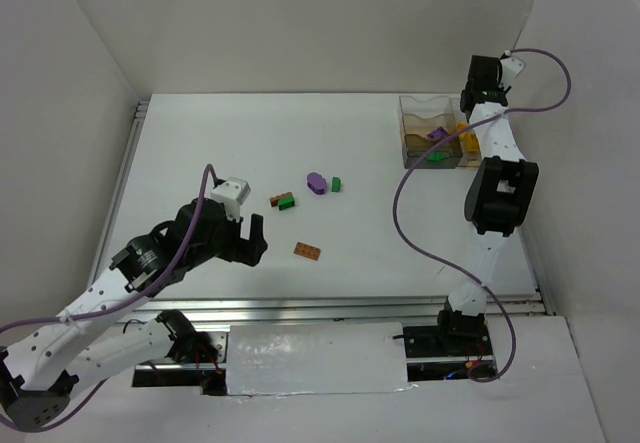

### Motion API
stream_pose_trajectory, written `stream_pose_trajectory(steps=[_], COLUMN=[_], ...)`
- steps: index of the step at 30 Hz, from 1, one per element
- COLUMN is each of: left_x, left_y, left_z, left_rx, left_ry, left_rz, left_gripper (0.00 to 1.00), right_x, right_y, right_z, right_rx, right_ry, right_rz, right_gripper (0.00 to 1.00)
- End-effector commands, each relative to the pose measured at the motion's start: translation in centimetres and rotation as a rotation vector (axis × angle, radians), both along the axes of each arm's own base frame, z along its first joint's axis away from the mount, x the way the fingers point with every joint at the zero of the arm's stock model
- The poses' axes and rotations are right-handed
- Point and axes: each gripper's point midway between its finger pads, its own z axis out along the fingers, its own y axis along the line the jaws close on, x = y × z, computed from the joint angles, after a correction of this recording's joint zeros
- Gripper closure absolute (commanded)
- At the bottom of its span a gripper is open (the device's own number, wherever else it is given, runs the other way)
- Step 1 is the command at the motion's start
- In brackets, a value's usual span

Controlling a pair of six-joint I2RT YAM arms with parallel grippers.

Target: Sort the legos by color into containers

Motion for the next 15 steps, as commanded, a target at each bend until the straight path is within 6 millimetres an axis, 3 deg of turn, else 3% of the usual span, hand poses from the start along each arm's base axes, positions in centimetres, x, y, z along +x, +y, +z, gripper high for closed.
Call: stream_pose_trajectory(steps=[1, 2, 3, 6, 15], left_x=[0.5, 0.5, 0.4, 0.3, 0.4], left_y=[-0.1, -0.1, -0.1, -0.2, -0.4], left_z=[0.4, 0.5, 0.7, 0.9, 0.4], left_rx=[-0.006, -0.01, -0.015, -0.027, -0.015], left_ry=[-0.022, -0.024, -0.031, -0.039, -0.022], left_rz=[0.009, 0.006, 0.002, -0.007, -0.015], left_gripper=[0.01, 0.0, 0.01, 0.0, 0.01], right_x=[0.7, 1.2, 1.8, 2.8, 4.9], right_y=[-2.7, -3.2, -3.2, -3.8, -2.7], right_z=[1.6, 1.9, 0.6, -0.3, -3.3], right_rx=[-0.078, -0.08, -0.064, -0.034, 0.007], right_ry=[0.014, 0.004, 0.022, 0.022, 0.038], right_rz=[-0.057, -0.052, -0.023, 0.033, 0.151], right_gripper=[0.97, 0.96, 0.96, 0.92, 0.84])
